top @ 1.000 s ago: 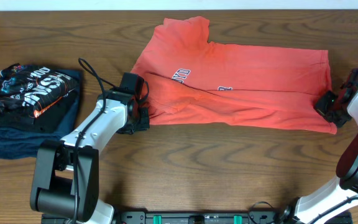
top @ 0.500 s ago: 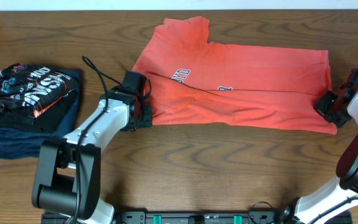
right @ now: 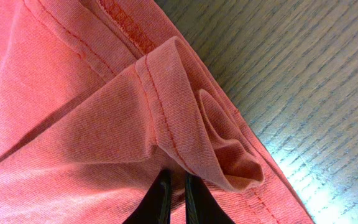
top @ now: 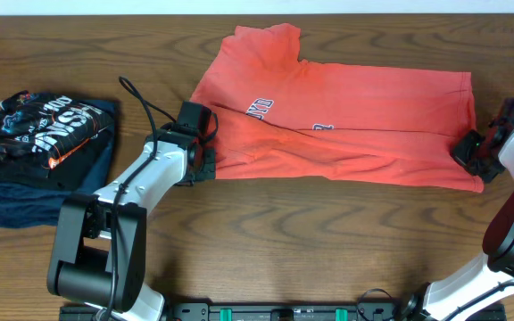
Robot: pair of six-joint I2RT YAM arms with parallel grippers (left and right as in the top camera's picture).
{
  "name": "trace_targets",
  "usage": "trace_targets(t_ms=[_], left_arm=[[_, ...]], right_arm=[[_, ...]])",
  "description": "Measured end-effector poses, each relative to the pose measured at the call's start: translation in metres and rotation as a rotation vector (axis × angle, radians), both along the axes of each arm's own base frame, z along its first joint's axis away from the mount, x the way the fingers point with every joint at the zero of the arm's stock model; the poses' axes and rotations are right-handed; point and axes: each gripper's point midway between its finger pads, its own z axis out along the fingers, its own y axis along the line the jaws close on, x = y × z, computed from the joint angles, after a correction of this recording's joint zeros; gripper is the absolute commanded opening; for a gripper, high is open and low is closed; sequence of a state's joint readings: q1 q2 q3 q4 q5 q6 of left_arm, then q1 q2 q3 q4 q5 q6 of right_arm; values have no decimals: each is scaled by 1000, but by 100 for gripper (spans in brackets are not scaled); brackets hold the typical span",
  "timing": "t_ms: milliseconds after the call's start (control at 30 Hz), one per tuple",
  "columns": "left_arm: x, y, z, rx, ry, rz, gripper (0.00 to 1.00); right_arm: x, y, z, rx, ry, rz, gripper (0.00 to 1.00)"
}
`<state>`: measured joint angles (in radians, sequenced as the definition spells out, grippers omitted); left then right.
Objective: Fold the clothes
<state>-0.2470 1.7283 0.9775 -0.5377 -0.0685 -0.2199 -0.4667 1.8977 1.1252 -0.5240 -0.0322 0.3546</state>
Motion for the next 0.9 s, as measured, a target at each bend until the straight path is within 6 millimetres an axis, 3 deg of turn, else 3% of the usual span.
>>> trace_targets(t_ms=[233,433,600,900], left_arm=[[19,41,14,244,-108,59,6],[13,42,13,251,-84,54,6],[-14,42,6,233,36,46,6],[-96,55,10,279,345,197,6]], right_arm=[[-1,0,0,0,3,0,9],[-1,0,0,0,4,0,9],[-2,0,0,1,8,0,9],[-28,5,-2,16,122,-38,1]])
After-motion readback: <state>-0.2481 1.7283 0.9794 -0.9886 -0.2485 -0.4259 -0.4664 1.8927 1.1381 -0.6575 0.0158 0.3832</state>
